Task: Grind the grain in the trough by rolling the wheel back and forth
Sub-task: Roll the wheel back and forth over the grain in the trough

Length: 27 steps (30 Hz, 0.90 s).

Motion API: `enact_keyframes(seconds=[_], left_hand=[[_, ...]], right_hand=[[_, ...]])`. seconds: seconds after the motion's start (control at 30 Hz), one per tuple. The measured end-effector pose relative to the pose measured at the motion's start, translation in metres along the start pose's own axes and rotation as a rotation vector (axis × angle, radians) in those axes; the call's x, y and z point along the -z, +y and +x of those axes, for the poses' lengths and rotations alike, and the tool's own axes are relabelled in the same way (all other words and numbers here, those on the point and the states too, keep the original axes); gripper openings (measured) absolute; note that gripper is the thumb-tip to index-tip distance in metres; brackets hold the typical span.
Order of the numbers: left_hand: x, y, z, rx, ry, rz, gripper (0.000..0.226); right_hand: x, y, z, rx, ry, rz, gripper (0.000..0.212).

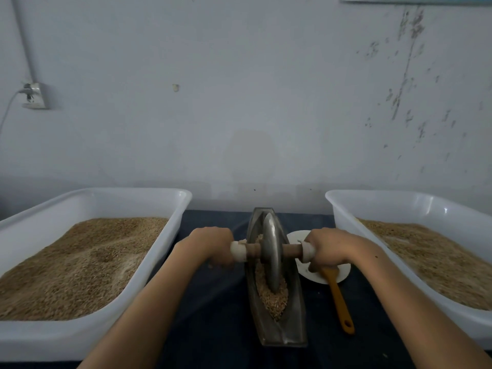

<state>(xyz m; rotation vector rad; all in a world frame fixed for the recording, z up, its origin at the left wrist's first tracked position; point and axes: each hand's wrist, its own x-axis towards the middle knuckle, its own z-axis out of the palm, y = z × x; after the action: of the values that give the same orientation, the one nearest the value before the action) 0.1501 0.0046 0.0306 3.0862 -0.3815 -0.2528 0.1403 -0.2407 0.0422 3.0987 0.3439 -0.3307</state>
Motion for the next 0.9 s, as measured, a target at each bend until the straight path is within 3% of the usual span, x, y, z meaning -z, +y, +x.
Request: enact_keyframes(seconds=[0.13, 0.3, 0.4, 0.53, 0.73, 0.9], left_hand=[[-0.005, -0.001, 0.002, -0.002, 0.124, 0.038, 0.027], [-0.020, -0.004, 0.008, 0.021, 0.384, 0.056, 0.013], [-0.026, -0.005, 0.009, 0.033, 0.451, 0.022, 0.013], [-0.022, -0.004, 0.008, 0.019, 0.408, 0.037, 0.014], [-0.004, -0.003, 0.000, 0.025, 0.051, 0.004, 0.025], [0.002, 0.000, -0.003, 0.005, -0.059, -0.069, 0.013]], right_hand=[[-0.004, 0.001, 0.002, 0.007, 0.089, -0.026, 0.014], [-0.022, -0.004, 0.011, 0.024, 0.557, -0.135, 0.010], [-0.027, -0.005, 0.017, 0.034, 0.670, -0.170, 0.016], [-0.023, -0.004, 0.016, 0.018, 0.584, -0.165, 0.010], [-0.002, -0.003, 0.001, -0.010, 0.097, -0.065, 0.016], [0.000, -0.001, 0.001, -0.016, -0.008, -0.001, 0.020]])
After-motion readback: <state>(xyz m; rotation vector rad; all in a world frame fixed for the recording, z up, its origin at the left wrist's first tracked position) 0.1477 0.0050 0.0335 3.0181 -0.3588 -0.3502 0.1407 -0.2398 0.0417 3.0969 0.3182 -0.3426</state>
